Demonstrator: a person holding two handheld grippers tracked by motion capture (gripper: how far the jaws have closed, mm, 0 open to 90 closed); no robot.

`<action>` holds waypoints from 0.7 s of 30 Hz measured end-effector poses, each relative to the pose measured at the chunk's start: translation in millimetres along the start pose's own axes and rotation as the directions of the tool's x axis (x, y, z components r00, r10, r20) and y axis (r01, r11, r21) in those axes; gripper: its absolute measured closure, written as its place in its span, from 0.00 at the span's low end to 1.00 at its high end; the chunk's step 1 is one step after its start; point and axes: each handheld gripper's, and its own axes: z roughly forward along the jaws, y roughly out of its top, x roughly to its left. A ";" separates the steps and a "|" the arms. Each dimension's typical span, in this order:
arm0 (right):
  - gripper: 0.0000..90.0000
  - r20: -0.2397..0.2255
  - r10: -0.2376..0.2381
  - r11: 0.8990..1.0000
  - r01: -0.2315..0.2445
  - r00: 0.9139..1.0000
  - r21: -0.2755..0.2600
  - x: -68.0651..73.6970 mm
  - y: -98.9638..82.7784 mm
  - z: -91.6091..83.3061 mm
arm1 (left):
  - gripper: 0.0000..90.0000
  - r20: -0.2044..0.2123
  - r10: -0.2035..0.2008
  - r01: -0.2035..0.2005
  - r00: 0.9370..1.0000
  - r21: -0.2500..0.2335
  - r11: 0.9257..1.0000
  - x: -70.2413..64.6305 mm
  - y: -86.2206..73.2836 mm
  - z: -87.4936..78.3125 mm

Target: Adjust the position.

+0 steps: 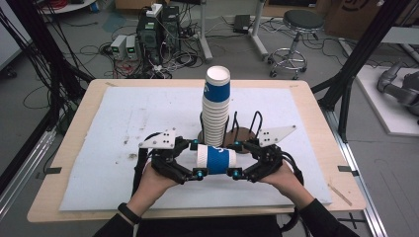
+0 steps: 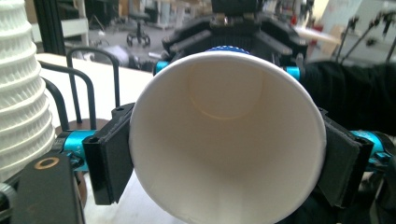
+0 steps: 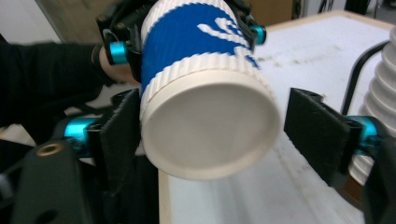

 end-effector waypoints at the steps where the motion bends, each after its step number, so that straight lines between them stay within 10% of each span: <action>1: 0.23 0.009 -0.008 1.000 0.008 1.000 0.029 -0.4 1.9 -2.0 | 0.21 -0.012 0.005 -0.005 1.000 0.024 1.000 -0.3 0.4 0.4; 5: 0.22 0.032 -0.058 0.993 0.054 0.998 0.107 2.4 6.4 -1.6 | 0.22 -0.045 0.036 -0.029 0.998 0.138 0.990 -1.3 1.5 5.5; 10: 0.22 0.048 -0.144 0.967 0.130 0.988 0.220 9.4 8.3 7.1 | 0.22 -0.062 0.109 -0.088 0.992 0.279 0.956 -7.1 5.4 15.0; 13: 0.22 0.051 -0.188 0.932 0.163 0.981 0.323 13.6 2.9 22.9 | 0.22 -0.049 0.114 -0.095 0.992 0.288 0.953 -10.0 6.6 18.2; 17: 0.23 0.044 -0.210 0.915 0.180 0.977 0.361 16.1 0.0 31.6 | 0.22 -0.042 0.121 -0.103 0.992 0.303 0.947 -12.1 7.0 20.8; 21: 0.32 0.043 -0.225 0.913 0.195 0.973 0.360 15.6 -1.5 32.3 | 0.22 -0.042 0.106 -0.091 0.994 0.264 0.960 -12.7 7.6 19.6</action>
